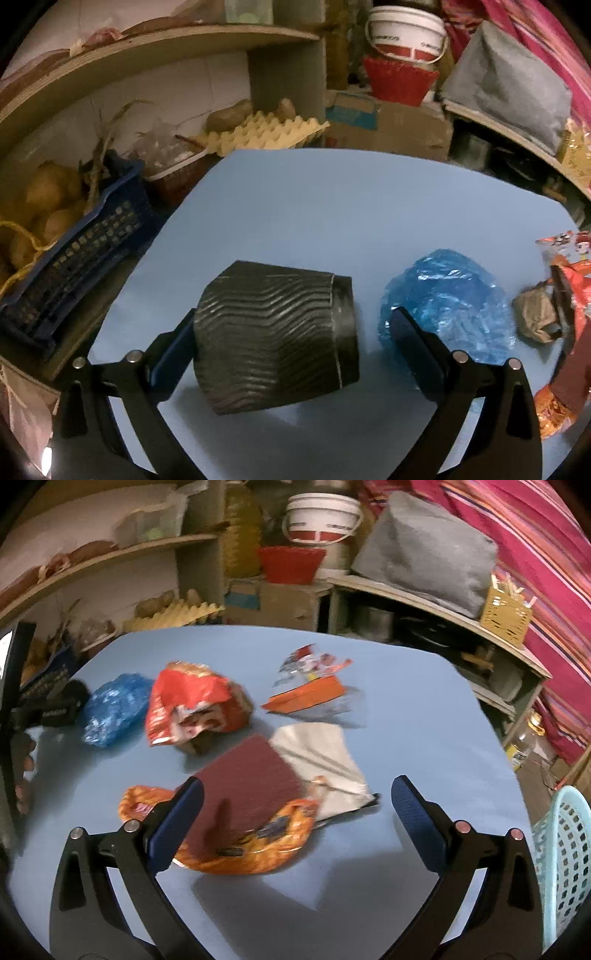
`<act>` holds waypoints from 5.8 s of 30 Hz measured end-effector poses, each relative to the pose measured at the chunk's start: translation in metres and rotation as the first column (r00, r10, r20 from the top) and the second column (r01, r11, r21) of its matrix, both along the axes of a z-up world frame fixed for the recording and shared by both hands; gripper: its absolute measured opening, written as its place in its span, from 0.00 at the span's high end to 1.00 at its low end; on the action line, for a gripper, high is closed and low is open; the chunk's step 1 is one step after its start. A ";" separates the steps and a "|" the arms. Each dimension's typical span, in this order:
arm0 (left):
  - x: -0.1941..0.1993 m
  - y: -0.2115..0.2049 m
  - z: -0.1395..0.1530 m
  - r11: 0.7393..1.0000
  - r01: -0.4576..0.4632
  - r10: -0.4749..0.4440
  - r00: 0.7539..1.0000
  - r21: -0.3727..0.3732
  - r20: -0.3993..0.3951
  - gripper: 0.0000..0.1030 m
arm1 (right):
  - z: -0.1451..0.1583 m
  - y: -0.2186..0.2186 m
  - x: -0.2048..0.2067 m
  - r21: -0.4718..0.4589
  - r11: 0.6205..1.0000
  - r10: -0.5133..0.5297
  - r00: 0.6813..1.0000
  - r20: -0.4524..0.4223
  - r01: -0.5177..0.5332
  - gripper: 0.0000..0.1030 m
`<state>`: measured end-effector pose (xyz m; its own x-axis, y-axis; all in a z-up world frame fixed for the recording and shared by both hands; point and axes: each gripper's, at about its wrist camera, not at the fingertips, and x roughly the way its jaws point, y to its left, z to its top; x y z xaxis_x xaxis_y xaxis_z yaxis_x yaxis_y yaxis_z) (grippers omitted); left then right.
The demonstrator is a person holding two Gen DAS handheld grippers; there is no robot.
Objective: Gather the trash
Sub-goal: 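Close the left tool around the black ribbed cylinder, then grasp the second maroon scouring pad with the right tool while the left holds the cylinder, then lift and carry the pad and black cylinder toward the light blue basket, then open the right tool to drop the pad while the left lowers and releases the cylinder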
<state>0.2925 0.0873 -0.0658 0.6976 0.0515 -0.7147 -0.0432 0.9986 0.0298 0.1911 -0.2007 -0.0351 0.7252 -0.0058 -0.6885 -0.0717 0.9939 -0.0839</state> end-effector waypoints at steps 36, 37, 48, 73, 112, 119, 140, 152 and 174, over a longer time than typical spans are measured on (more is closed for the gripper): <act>-0.033 0.009 0.021 0.997 0.066 -0.065 0.997 -0.030 0.037 0.26 | -0.029 0.032 0.025 -0.101 0.975 0.179 0.972 -0.154 -0.196 0.05; -0.033 0.009 0.022 0.997 0.063 -0.062 0.997 -0.035 0.039 0.26 | -0.030 0.036 0.023 -0.120 0.973 0.179 0.973 -0.149 -0.197 0.05; -0.032 0.007 0.023 0.998 0.057 -0.055 0.998 -0.028 0.041 0.26 | -0.035 0.027 0.033 -0.041 0.984 0.161 0.970 -0.183 -0.172 0.41; -0.032 0.013 0.027 0.997 0.050 -0.047 0.998 -0.059 0.049 0.26 | -0.019 0.014 0.039 -0.114 0.990 0.078 0.992 -0.097 -0.089 0.04; -0.071 -0.061 0.078 0.994 0.109 -0.105 0.979 -0.013 0.176 0.26 | 0.062 -0.078 -0.022 0.089 0.995 -0.047 0.996 0.074 0.041 0.33; -0.086 -0.121 0.093 0.984 0.181 -0.176 0.965 -0.004 0.194 0.26 | 0.073 -0.139 -0.056 0.112 0.990 -0.096 0.991 0.097 0.085 0.34; -0.105 -0.225 0.078 0.957 0.291 -0.285 0.948 -0.019 0.141 0.26 | -0.003 -0.193 -0.050 0.026 0.995 -0.093 0.985 -0.142 0.098 0.14; -0.109 -0.193 0.074 0.971 0.239 -0.237 0.963 -0.003 0.125 0.26 | -0.019 -0.184 -0.035 0.005 0.997 -0.075 0.978 -0.194 0.077 0.31; -0.136 -0.351 0.086 0.891 0.453 -0.442 0.881 -0.035 0.168 0.26 | 0.049 -0.340 -0.147 0.163 0.902 -0.410 0.911 0.031 0.400 0.30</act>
